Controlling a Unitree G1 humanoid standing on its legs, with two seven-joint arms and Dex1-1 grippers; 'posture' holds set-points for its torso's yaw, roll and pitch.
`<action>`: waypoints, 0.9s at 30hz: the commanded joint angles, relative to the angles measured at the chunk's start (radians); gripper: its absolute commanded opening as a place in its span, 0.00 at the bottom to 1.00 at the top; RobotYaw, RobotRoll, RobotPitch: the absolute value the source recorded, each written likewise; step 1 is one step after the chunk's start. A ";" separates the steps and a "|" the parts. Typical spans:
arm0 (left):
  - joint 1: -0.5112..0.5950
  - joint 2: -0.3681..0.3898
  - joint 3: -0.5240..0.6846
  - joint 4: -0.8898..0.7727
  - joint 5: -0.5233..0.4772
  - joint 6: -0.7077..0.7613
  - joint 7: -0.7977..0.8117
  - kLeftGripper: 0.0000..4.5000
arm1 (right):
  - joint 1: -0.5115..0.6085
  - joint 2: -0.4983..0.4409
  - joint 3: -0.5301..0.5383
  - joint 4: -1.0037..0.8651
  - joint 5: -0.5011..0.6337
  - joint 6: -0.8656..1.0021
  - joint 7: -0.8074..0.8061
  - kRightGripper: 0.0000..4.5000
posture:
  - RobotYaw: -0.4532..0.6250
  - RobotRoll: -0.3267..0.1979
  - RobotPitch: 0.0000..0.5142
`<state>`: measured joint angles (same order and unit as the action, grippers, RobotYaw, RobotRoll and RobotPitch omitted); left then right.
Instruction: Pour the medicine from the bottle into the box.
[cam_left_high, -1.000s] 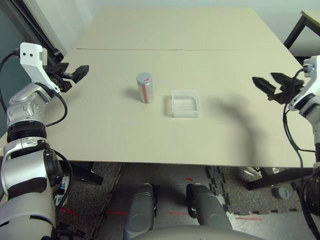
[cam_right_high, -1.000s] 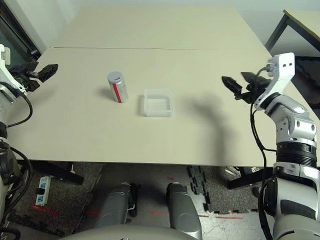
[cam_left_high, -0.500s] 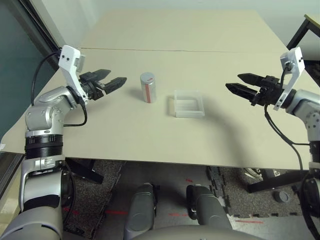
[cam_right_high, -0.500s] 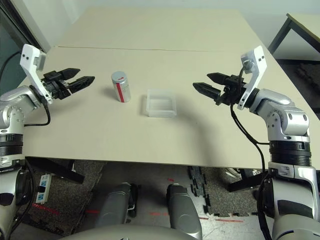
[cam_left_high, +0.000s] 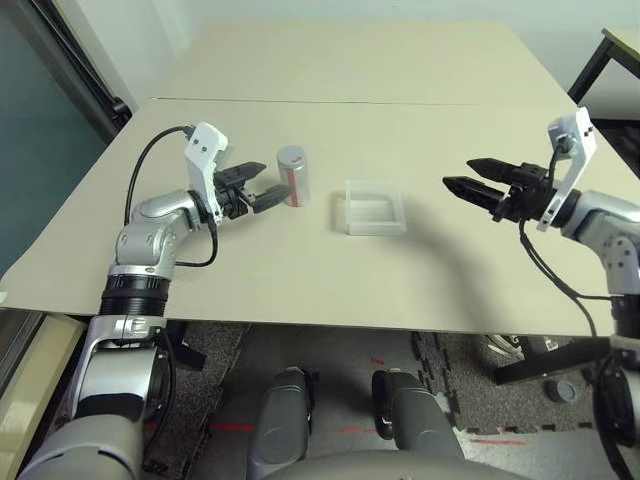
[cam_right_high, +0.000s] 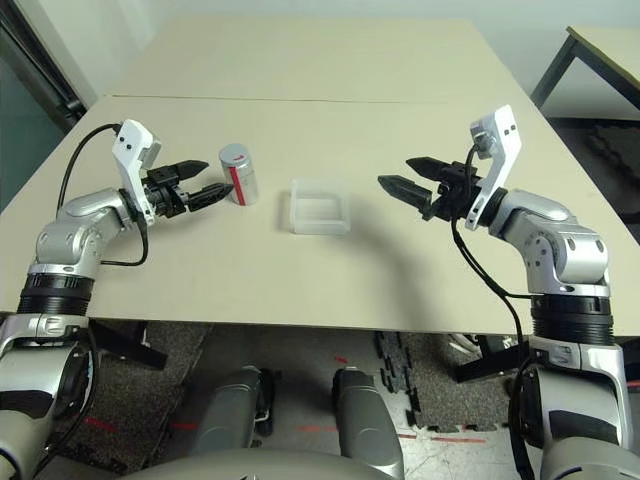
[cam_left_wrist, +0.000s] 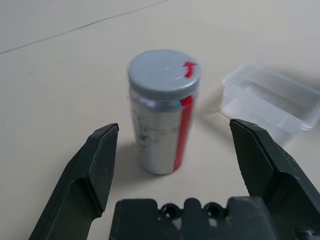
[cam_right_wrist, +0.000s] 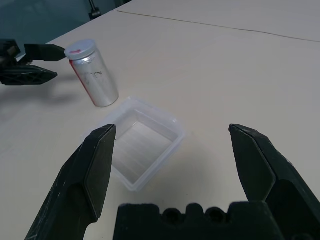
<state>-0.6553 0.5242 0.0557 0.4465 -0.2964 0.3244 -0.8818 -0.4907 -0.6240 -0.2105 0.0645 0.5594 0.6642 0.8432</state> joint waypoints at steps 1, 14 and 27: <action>-0.021 -0.014 -0.016 0.068 0.032 -0.049 -0.004 0.99 | 0.018 0.003 -0.017 -0.034 0.018 0.011 -0.015 1.00 | 0.40 0.62 0.19; -0.095 -0.060 -0.039 0.292 0.097 -0.183 -0.012 0.99 | 0.025 0.011 -0.016 -0.047 0.036 0.005 -0.043 1.00 | 0.39 0.62 0.18; -0.191 -0.090 -0.037 0.507 0.150 -0.300 0.004 0.99 | 0.032 0.022 -0.017 -0.054 0.044 -0.001 -0.058 1.00 | 0.38 0.62 0.17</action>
<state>-0.8288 0.4416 0.0217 0.9249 -0.1636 0.0418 -0.8815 -0.4652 -0.6036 -0.2124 0.0350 0.5932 0.6649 0.7879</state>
